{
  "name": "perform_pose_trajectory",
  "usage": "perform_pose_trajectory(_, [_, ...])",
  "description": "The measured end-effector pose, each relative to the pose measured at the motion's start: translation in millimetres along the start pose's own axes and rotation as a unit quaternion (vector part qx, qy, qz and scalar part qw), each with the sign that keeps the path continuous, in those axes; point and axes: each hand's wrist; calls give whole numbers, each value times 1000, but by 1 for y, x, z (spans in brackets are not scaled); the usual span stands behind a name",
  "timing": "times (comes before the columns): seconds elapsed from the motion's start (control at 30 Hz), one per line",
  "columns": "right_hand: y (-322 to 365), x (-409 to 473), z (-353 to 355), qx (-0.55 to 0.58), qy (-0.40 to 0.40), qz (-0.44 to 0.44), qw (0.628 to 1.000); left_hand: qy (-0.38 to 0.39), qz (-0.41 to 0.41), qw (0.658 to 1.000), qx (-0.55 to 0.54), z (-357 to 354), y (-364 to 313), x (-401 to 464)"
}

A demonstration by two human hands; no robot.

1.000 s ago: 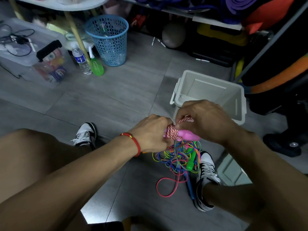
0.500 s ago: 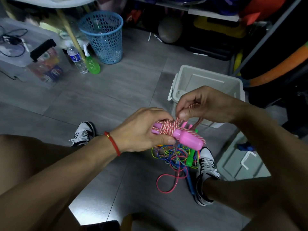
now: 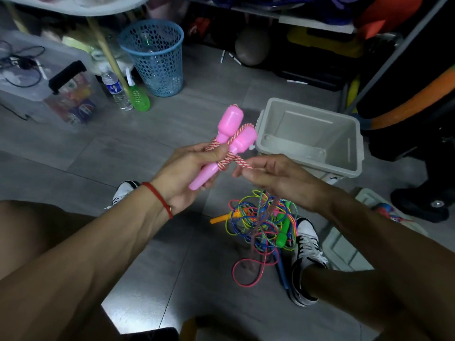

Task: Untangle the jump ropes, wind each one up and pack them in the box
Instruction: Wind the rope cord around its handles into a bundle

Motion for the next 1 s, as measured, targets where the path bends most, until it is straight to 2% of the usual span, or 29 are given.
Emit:
perform_pose_trajectory(0.07, [0, 2, -6, -62, -21, 10, 998, -13, 20, 1000, 17, 2, 1, 2])
perform_pose_trajectory(0.13, [0, 3, -8, -79, -47, -21, 996, -37, 20, 998, 56, -1, 1, 1])
perform_pose_trajectory(0.27, [-2, 2, -14, -128, -104, -72, 984, -114, -31, 984, 130, -11, 5, 6])
perform_pose_trajectory(0.37, [6, -2, -21, -213, -114, -78, 967, -163, -74, 955, 235, -3, 12, 14])
perform_pose_trajectory(0.43, [12, -8, -21, -296, -106, -53, 948, -152, -77, 939, 299, 0, 15, 17])
perform_pose_trajectory(0.5, [18, -15, -21, -369, -84, -18, 925, -138, -87, 906, 390, -2, 14, 14])
perform_pose_trajectory(0.63, [25, -29, -16, -569, -62, 72, 817, -49, -87, 850, 517, -5, 12, 9])
perform_pose_trajectory(0.7, [29, -33, -13, -608, -58, 126, 781, 10, -85, 832, 548, -9, 7, 5])
perform_pose_trajectory(0.77, [35, -34, -11, -637, -53, 129, 758, 54, -101, 806, 580, -15, 5, 2])
perform_pose_trajectory(0.9, [40, -31, -1, -607, -66, 113, 784, 72, -154, 761, 626, -23, 4, -1])
perform_pose_trajectory(1.0, [39, -29, 5, -560, -54, 105, 820, 59, -198, 731, 650, -32, 5, -8])
Point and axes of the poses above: each hand's wrist, its own x-axis towards the middle knuckle, its own z-axis out of the back of the hand, y = z × x, and after that the axes turned 13 degrees about x, right-handed
